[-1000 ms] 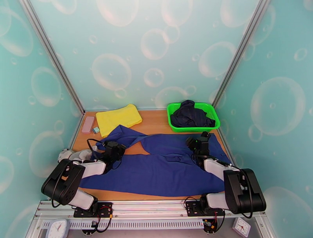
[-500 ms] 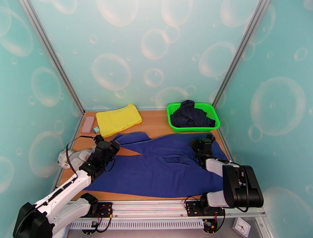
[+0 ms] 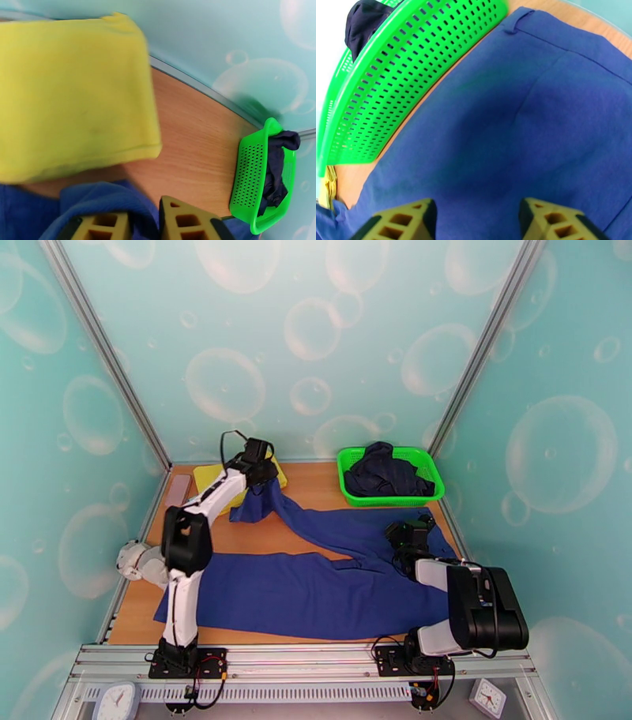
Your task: Fold and stack the trousers
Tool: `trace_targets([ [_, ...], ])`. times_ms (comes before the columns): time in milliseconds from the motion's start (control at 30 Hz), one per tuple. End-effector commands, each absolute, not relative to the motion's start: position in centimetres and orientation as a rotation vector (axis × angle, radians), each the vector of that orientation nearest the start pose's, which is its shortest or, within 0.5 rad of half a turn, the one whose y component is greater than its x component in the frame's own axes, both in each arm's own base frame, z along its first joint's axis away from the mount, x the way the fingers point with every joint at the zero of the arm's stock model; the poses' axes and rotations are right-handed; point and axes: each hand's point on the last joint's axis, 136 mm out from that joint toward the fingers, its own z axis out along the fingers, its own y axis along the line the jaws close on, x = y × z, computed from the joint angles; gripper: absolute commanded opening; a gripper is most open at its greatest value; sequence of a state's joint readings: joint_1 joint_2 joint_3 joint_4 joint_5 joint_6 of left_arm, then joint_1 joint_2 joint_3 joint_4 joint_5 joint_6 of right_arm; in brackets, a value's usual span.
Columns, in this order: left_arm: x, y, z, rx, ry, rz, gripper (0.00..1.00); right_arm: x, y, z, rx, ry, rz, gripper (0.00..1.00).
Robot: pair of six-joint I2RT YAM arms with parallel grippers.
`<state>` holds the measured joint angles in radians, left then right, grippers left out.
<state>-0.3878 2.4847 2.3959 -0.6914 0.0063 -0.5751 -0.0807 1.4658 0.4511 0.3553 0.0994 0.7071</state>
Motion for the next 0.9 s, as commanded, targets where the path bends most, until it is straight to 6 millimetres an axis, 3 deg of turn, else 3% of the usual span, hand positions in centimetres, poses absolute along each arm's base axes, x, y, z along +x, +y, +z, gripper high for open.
trace_targets([
  [0, 58.8, -26.5, 12.2, 0.056, 2.53, -0.421, 0.39, 36.2, -5.0, 5.7, 0.912, 2.013, 0.228, 0.6],
  [33, 59.3, -26.1, 12.0, 0.061, 2.514, -0.392, 0.44, 36.1, -4.9, 5.7, 0.908, 2.01, 0.229, 0.6],
  [100, 60.0, -23.6, 11.3, 0.032, 2.491, -0.197, 0.55, 36.1, -4.8, 5.8, 0.899, 2.009, 0.232, 0.6],
  [167, 59.6, -21.8, 12.2, 0.047, 2.414, -0.044, 0.58, 36.2, -4.8, 6.1, 0.892, 2.007, 0.228, 0.6],
  [233, 57.7, -20.7, 14.8, 0.074, 2.252, 0.042, 0.6, 36.2, -4.7, 6.3, 0.88, 2.008, 0.226, 0.6],
  [300, 54.4, -19.3, 18.9, 0.042, 2.089, 0.002, 0.71, 36.3, -4.5, 6.3, 0.873, 2.011, 0.224, 0.6],
  [400, 50.1, -15.5, 20.3, -0.094, 2.059, -0.059, 0.74, 36.4, -4.4, 6.4, 0.861, 2.012, 0.221, 0.6],
  [500, 46.9, -11.1, 17.1, -0.25, 2.125, -0.039, 0.75, 36.6, -4.2, 6.6, 0.848, 2.012, 0.214, 0.6],
  [667, 43.7, -6.5, 12.0, -0.358, 2.225, -0.007, 0.77, 36.8, -3.8, 6.8, 0.831, 2.017, 0.223, 0.6],
  [833, 42.3, -3.4, 8.6, -0.473, 2.286, -0.088, 0.77, 36.5, -3.7, 6.8, 0.819, 2.018, 0.213, 0.6],
  [867, 41.6, -2.8, 7.2, -0.497, 2.314, -0.094, 0.77, 36.6, -3.7, 6.8, 0.818, 2.019, 0.214, 0.6],
])
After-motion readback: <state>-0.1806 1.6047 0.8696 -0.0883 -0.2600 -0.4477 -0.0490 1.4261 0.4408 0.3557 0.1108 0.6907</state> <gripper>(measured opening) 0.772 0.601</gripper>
